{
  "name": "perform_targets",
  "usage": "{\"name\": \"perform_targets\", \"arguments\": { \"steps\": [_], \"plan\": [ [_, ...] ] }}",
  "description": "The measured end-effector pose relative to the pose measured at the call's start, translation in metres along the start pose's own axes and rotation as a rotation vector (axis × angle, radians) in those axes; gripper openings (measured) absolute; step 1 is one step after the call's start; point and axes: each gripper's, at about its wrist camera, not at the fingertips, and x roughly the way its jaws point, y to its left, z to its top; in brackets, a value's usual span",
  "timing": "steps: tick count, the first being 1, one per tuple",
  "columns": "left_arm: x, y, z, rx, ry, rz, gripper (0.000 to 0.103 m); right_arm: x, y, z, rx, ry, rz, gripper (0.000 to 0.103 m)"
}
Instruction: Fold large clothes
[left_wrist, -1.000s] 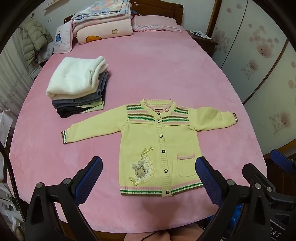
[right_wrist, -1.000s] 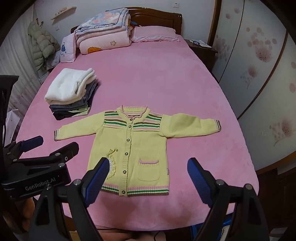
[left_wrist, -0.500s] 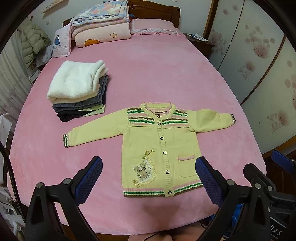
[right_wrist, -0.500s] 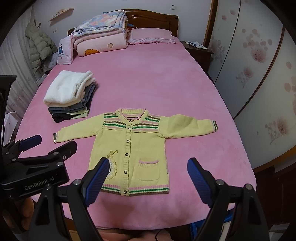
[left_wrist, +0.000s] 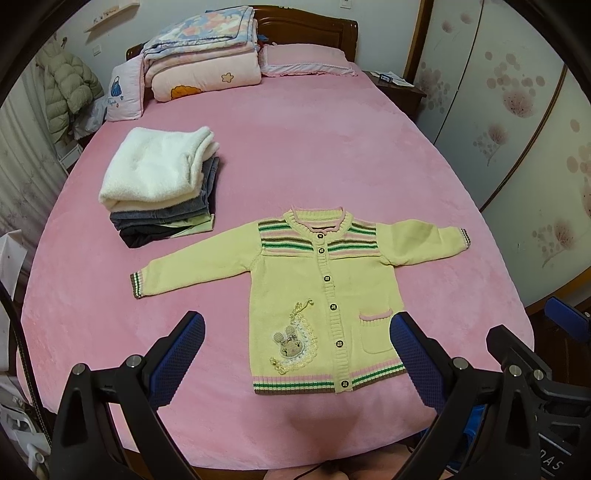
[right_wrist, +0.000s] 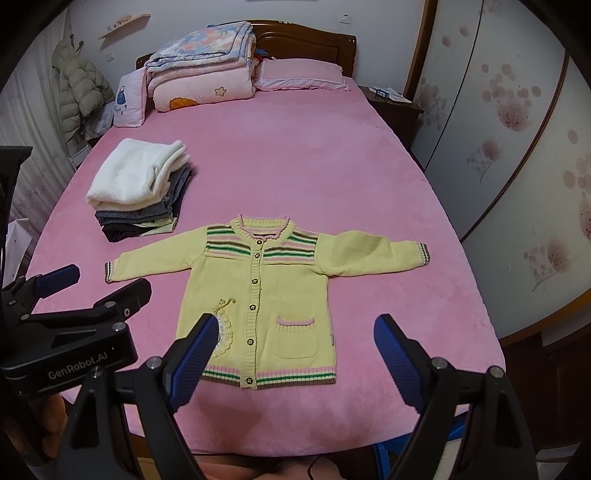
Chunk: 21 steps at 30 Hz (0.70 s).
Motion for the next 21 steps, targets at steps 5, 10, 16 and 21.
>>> {"name": "perform_targets", "arguments": {
  "steps": [5, 10, 16, 21],
  "plan": [
    [-0.001, 0.002, -0.004, 0.006, -0.004, -0.002, 0.100, -0.001, 0.001, -0.002, 0.007, 0.005, -0.004, 0.087],
    [-0.001, 0.001, -0.006, 0.015, -0.008, -0.007, 0.100, -0.002, 0.000, -0.005, 0.013, 0.012, -0.010, 0.087],
    [-0.002, -0.002, -0.008, 0.028, -0.002, -0.017, 0.100, -0.004, -0.003, -0.011, 0.036, 0.019, -0.007, 0.087],
    [-0.005, -0.002, -0.009, 0.032, -0.014, -0.016, 0.100, -0.007, -0.008, -0.010, 0.060, 0.005, -0.008, 0.087]
  ]
}}
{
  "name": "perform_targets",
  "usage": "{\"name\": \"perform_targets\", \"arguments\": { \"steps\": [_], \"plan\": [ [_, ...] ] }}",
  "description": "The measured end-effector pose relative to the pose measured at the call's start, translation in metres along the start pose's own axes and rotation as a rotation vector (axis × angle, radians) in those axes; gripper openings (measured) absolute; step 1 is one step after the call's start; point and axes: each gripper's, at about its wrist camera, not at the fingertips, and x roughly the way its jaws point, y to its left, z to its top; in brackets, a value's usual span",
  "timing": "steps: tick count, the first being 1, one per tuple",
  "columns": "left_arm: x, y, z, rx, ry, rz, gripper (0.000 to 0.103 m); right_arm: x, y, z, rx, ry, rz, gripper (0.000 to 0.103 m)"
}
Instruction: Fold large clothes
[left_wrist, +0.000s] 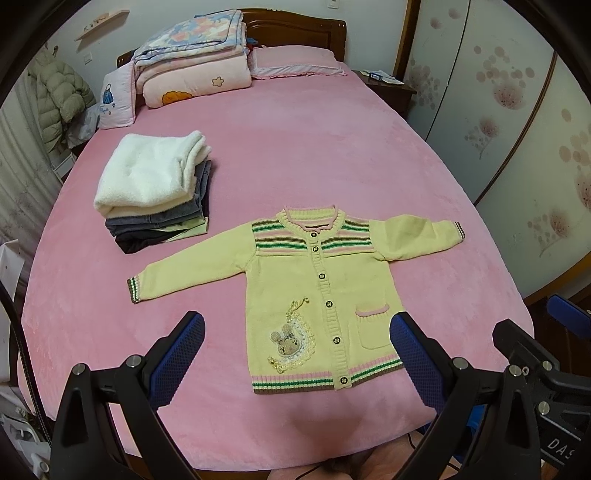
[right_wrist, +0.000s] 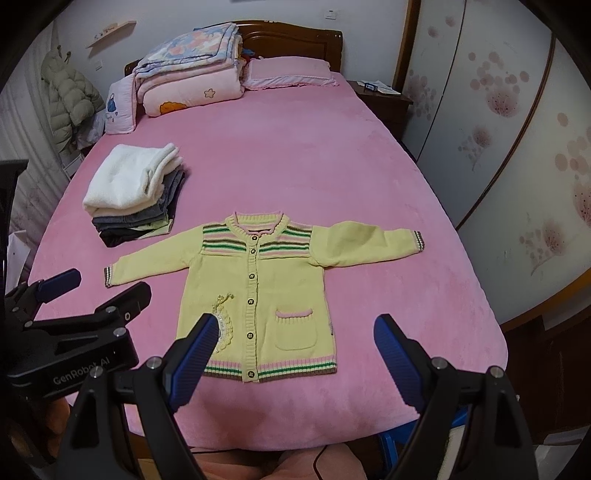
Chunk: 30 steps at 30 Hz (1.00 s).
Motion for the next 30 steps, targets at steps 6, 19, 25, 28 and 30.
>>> {"name": "perform_targets", "arguments": {
  "steps": [6, 19, 25, 28, 30],
  "plan": [
    [-0.002, 0.001, 0.000, 0.005, -0.007, 0.002, 0.100, -0.001, 0.000, -0.001, -0.001, -0.002, 0.000, 0.087],
    [-0.006, -0.004, 0.002, 0.028, -0.033, -0.004, 0.100, -0.010, 0.002, -0.005, 0.004, -0.030, -0.015, 0.081],
    [-0.004, -0.011, 0.005, 0.034, -0.037, 0.000, 0.100, -0.005, -0.005, -0.003, 0.018, -0.015, -0.013, 0.081],
    [-0.002, -0.013, 0.006, 0.035, -0.034, 0.004, 0.100, 0.000, -0.012, -0.002, 0.032, -0.005, -0.005, 0.081],
    [0.000, -0.017, 0.008, 0.036, -0.034, 0.010, 0.100, 0.004, -0.018, 0.000, 0.041, 0.001, 0.003, 0.081]
  ]
}}
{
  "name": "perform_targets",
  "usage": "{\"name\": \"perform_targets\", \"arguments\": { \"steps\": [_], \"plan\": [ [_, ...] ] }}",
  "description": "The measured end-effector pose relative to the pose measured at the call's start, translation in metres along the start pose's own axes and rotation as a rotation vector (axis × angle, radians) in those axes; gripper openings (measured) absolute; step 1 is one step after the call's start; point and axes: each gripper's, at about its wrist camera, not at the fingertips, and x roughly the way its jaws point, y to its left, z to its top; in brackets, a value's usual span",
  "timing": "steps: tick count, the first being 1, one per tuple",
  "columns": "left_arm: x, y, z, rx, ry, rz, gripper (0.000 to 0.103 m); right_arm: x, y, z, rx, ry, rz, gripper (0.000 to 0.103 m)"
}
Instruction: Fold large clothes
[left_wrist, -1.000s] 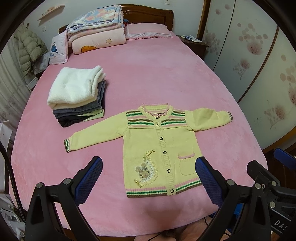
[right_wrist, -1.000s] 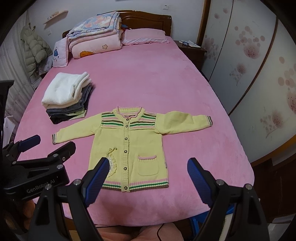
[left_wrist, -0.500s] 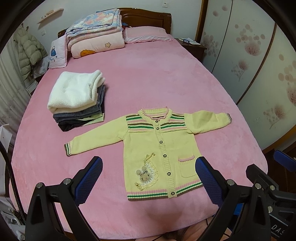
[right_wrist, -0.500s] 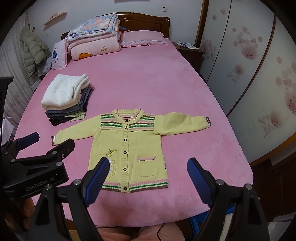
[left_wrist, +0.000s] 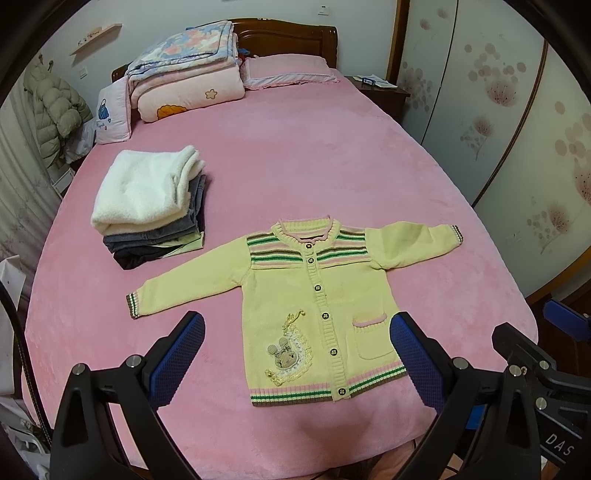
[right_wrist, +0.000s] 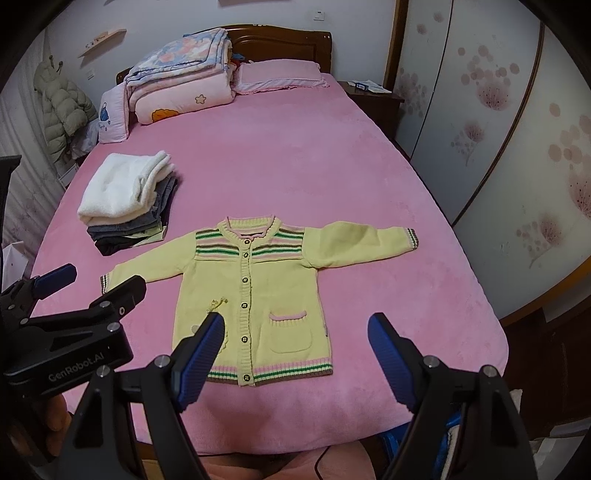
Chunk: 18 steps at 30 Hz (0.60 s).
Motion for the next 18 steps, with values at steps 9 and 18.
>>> {"name": "perform_targets", "arguments": {
  "steps": [9, 18],
  "plan": [
    [0.014, -0.031, 0.026, -0.002, -0.029, 0.052, 0.100, 0.030, -0.039, 0.016, 0.032, 0.030, 0.067, 0.080],
    [0.047, -0.073, 0.063, -0.084, -0.106, 0.016, 0.100, 0.089, -0.130, 0.053, 0.121, 0.065, 0.191, 0.080]
  ]
}}
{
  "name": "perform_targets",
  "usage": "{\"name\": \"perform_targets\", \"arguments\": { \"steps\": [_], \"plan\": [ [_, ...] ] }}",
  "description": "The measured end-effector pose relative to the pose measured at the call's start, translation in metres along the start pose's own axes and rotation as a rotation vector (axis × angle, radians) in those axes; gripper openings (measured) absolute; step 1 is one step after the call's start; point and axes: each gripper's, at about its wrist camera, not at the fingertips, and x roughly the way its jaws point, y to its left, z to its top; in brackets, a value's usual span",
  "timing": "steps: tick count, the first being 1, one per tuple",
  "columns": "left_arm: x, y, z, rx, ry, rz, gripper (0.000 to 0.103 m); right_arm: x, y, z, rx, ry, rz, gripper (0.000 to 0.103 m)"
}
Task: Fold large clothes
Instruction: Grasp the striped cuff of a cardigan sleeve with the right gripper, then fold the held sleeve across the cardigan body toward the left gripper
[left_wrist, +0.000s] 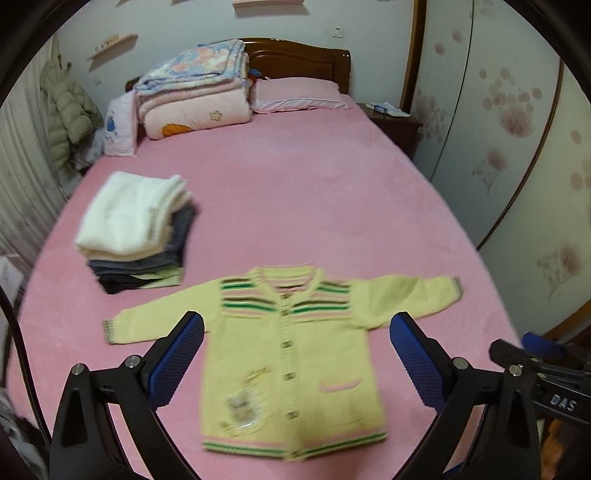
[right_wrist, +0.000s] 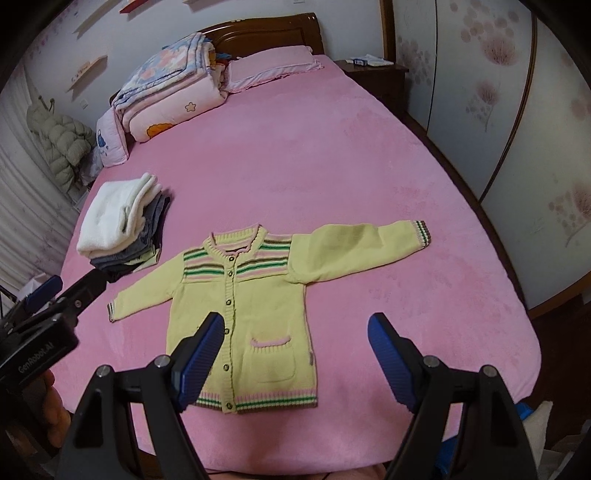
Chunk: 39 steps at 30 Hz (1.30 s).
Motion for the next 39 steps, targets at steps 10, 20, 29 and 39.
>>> {"name": "perform_targets", "arguments": {
  "steps": [10, 20, 29, 39],
  "plan": [
    [0.123, -0.088, 0.011, -0.022, 0.024, -0.006, 0.100, 0.102, -0.126, 0.052, 0.030, 0.043, -0.007, 0.080],
    [0.254, -0.128, -0.005, -0.051, 0.113, 0.026, 0.100, 0.234, -0.227, 0.093, 0.057, 0.118, -0.088, 0.070],
    [0.291, -0.110, -0.014, -0.103, 0.151, 0.069, 0.100, 0.300, -0.268, 0.092, 0.117, 0.192, -0.058, 0.062],
    [0.247, -0.066, -0.014, -0.137, 0.160, 0.122, 0.100, 0.264, -0.235, 0.095, 0.041, 0.139, 0.026, 0.012]
  ]
}}
